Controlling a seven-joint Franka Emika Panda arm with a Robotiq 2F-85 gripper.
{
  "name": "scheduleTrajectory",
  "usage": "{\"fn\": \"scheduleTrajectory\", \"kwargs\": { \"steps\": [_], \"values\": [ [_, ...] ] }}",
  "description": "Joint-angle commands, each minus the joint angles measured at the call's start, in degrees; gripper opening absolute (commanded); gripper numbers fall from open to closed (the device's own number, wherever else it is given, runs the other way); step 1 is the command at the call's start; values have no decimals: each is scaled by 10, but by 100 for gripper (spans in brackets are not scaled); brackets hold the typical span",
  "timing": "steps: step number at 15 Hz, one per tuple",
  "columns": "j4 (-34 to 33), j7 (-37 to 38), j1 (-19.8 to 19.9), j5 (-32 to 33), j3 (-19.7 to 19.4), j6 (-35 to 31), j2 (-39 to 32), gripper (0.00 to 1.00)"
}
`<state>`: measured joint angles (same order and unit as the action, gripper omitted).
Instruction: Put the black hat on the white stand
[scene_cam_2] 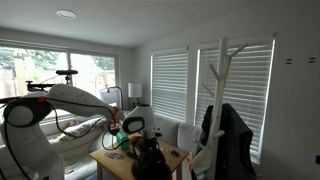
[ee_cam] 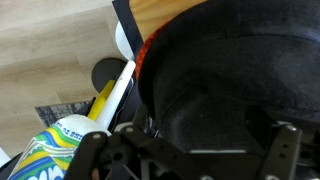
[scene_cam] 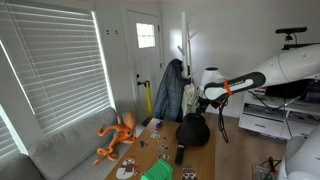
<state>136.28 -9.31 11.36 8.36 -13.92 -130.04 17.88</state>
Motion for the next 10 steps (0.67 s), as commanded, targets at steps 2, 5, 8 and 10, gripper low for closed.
{"fn": "scheduleTrajectory", "kwargs": {
  "steps": [2, 5, 8, 10],
  "values": [
    [-15, -19, 0, -34, -12, 3, -23, 100],
    [-18, -25, -2, -55, -16, 7, -28, 74],
    [-26, -27, -5, -83, -18, 14, -34, 50],
    [-33, -24, -5, -94, -17, 20, -37, 36]
  ]
}}
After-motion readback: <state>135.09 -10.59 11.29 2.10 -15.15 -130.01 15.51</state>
